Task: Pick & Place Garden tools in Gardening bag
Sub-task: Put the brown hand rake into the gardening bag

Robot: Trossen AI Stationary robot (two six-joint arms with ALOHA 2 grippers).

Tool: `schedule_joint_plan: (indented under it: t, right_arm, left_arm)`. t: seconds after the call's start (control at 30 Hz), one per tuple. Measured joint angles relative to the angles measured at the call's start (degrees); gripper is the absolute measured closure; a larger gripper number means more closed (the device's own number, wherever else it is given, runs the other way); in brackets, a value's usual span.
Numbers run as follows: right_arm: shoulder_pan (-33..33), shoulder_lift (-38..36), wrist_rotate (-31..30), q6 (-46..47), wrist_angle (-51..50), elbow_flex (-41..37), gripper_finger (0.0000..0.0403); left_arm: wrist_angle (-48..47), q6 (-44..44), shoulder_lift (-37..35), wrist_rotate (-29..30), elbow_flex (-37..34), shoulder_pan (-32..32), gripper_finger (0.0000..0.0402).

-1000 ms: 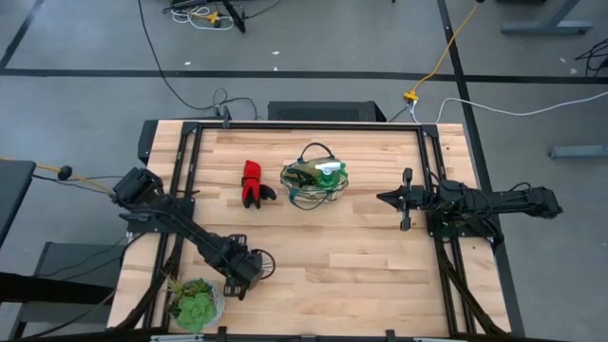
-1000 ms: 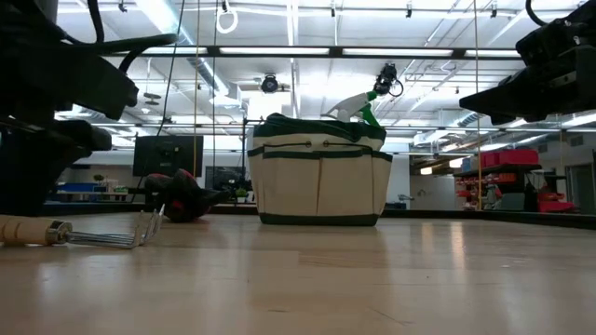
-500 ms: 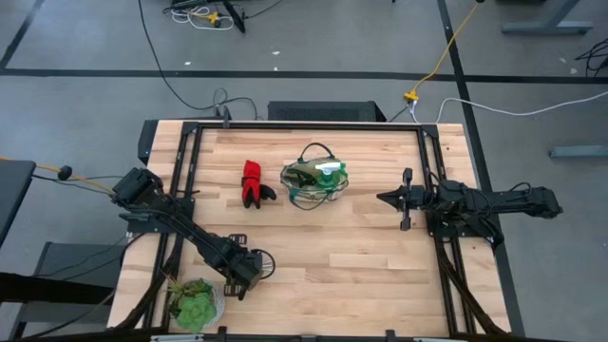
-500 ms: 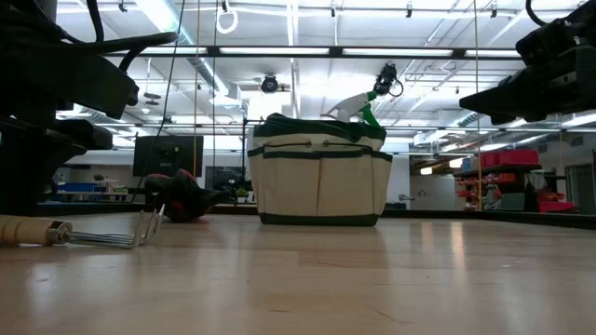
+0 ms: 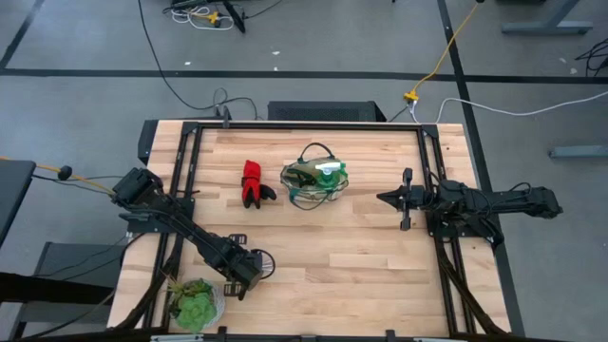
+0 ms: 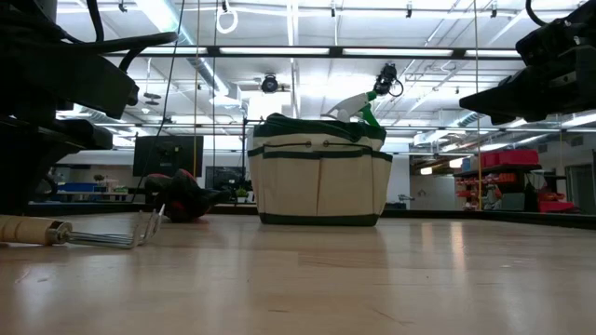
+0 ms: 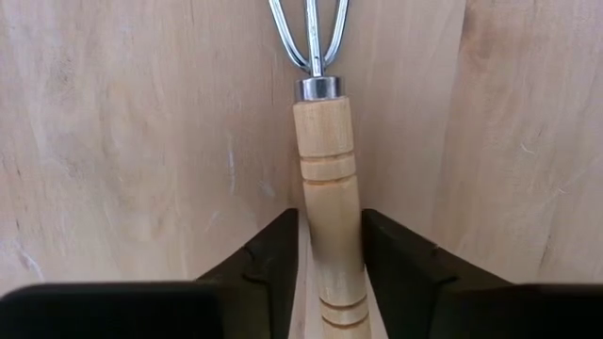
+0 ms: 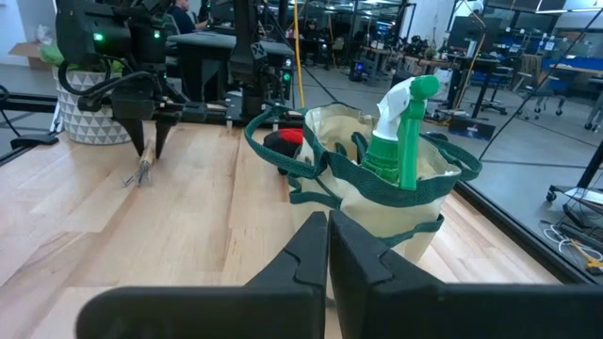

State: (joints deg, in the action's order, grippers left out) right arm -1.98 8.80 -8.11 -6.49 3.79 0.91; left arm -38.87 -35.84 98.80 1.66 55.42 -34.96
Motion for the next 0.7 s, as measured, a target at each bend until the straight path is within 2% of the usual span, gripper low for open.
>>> schedule_joint_plan:
  t: [0.4, 0.7]
  right_arm:
    - [0.0, 0.0, 0.0, 0.0, 0.0, 0.0, 0.0387]
    - [0.0, 0.0, 0.0, 0.0, 0.0, 0.0, 0.0387]
  left_arm:
    - [0.0, 0.1, 0.0, 0.0, 0.0, 0.1, 0.0321]
    - [0.0, 0.5, 0.0, -0.2, 0.0, 0.1, 0.0323]
